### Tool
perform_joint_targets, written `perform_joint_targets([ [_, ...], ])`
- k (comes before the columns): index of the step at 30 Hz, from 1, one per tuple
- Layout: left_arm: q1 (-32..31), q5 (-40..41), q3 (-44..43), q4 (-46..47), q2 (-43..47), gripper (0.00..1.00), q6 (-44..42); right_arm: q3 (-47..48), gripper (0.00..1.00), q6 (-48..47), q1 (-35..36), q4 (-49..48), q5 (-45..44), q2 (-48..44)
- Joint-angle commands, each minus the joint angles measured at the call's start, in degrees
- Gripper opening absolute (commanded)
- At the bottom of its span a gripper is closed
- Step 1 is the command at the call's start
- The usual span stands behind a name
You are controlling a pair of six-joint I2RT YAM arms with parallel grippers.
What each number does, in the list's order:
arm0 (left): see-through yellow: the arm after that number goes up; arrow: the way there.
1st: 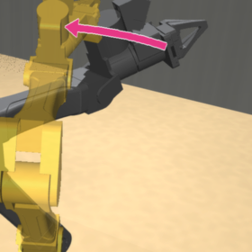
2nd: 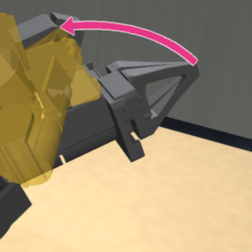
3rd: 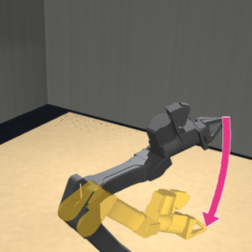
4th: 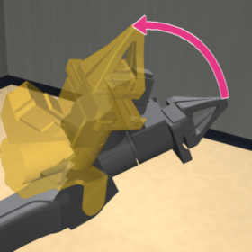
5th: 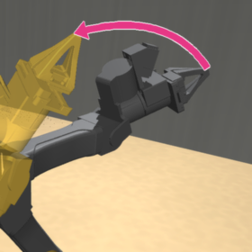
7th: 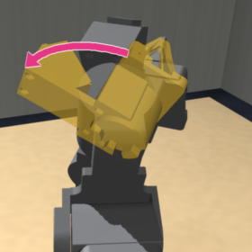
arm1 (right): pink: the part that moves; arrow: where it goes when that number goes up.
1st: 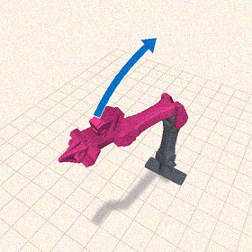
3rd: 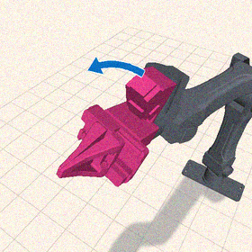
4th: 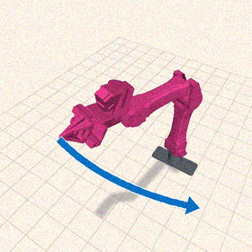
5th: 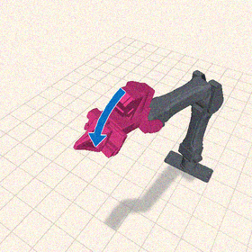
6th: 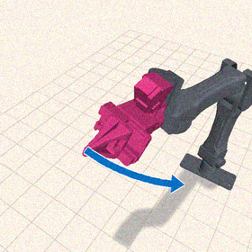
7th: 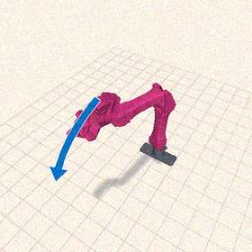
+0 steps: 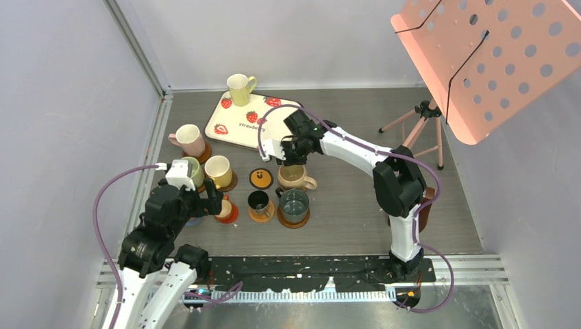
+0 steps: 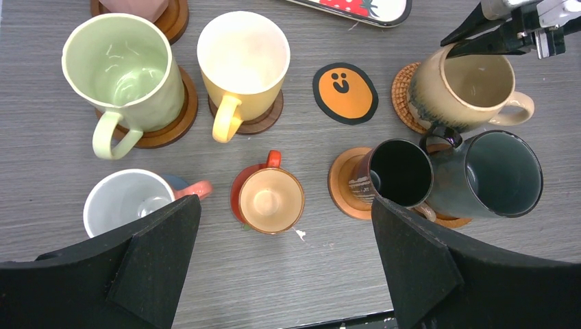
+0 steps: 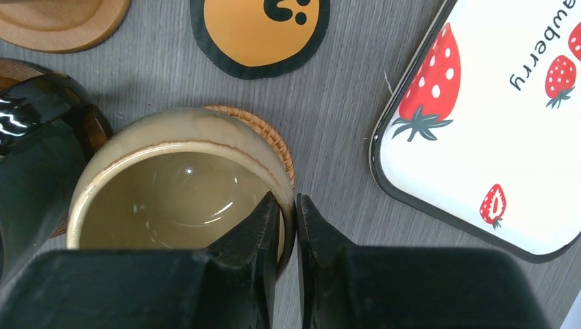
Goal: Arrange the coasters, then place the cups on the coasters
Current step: Place the cup on the coaster.
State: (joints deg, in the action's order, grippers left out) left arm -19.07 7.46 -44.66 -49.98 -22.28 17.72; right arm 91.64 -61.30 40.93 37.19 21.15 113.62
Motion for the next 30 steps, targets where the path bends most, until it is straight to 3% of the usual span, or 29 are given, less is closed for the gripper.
perform_joint_targets([
  [1,0.00,0.09,0.10,1.73,0.40,0.99,-0.31,0.51,0.23,0.99,0.29,-3.94,0.85,-2.03],
  [7,0.00,0.18,0.10,1.77,0.40,0.99,-0.31,0.24,0.45,1.23,0.29,-3.89,0.13,-3.49],
  [18,0.00,1.23,0.19,1.21,-0.33,0.99,0.55,0.83,0.58,9.10,0.21,-6.84,-4.12,-12.98],
  [22,0.00,0.17,0.04,1.57,-1.72,0.99,0.57,0.90,0.58,19.71,0.21,-9.90,-6.71,-17.17],
  [27,0.00,-1.50,-1.61,2.25,-5.38,0.99,1.90,-9.52,0.58,38.73,0.63,-22.04,-15.03,-26.88],
  [30,0.00,-1.55,-3.82,4.59,-9.16,0.97,3.06,-13.10,0.58,47.99,1.04,-23.18,-19.87,-30.66],
])
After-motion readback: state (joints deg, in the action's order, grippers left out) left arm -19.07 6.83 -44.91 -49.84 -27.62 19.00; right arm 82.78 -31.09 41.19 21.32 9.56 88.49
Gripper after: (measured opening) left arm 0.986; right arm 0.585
